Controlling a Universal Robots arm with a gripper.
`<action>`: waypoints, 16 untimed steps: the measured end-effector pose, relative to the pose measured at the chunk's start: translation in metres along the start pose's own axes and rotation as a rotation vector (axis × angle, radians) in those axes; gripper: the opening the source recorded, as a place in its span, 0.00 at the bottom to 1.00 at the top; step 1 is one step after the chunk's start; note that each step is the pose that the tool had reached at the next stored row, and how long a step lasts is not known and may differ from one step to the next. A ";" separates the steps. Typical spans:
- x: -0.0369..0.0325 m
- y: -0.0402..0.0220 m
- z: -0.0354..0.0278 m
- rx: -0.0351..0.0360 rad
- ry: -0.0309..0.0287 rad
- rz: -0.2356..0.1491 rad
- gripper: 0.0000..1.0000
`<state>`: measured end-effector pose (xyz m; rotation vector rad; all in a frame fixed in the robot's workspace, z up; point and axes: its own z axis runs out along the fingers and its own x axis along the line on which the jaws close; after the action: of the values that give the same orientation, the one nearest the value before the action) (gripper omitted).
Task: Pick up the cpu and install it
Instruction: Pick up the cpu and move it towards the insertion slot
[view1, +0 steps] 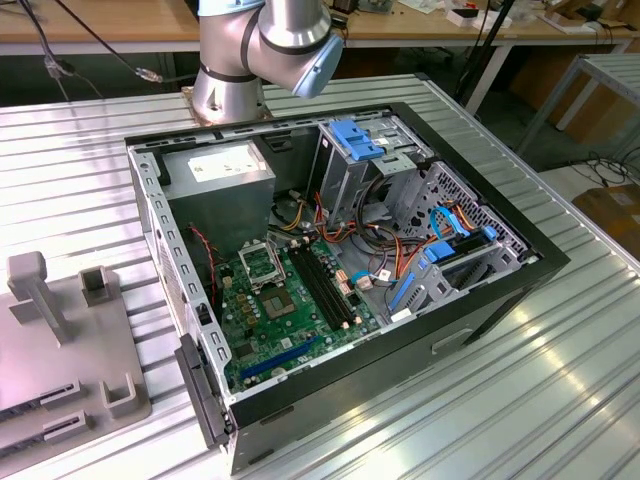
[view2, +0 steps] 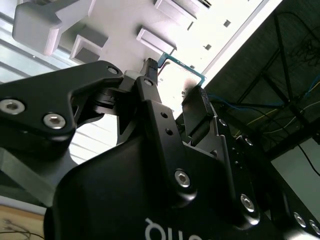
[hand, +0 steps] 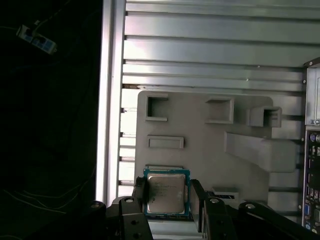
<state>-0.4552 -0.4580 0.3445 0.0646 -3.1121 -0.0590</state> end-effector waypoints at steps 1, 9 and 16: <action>0.0000 0.0000 -0.0005 -0.0004 0.0000 0.000 0.45; 0.0001 0.0002 -0.0045 -0.0028 0.0001 0.000 0.45; 0.0002 0.0002 -0.0060 -0.0077 -0.0001 0.000 0.45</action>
<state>-0.4552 -0.4580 0.3505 0.0647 -3.1118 -0.0710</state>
